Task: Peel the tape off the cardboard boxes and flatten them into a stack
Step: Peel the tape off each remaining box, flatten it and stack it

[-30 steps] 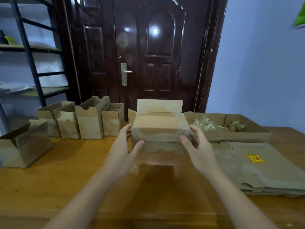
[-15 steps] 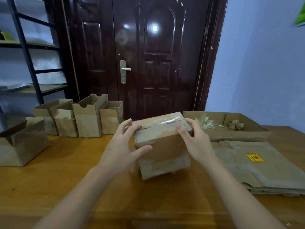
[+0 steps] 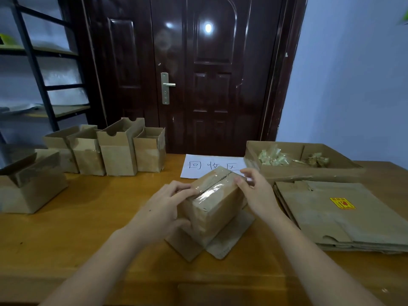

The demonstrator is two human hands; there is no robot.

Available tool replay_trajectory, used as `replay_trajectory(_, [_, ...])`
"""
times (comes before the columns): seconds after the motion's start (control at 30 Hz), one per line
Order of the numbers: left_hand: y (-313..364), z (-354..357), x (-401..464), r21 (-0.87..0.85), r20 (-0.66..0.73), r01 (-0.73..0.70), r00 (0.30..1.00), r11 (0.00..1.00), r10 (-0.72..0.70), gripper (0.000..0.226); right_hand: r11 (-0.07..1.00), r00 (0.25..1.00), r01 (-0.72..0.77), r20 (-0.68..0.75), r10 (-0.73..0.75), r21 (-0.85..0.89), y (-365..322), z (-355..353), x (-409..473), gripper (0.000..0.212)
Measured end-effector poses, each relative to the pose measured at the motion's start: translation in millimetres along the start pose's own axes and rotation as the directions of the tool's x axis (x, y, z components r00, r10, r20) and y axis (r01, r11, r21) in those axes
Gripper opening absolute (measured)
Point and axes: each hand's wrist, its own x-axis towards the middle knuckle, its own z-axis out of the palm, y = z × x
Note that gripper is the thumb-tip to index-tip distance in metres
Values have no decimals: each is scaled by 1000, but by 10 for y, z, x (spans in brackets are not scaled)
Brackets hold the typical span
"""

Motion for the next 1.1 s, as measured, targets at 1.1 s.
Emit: replay_trajectory(1.1, [529,393,119,23,-277,-185,943,982,184,59,798,808,558,366,-461,-228,72,-153,-567,56])
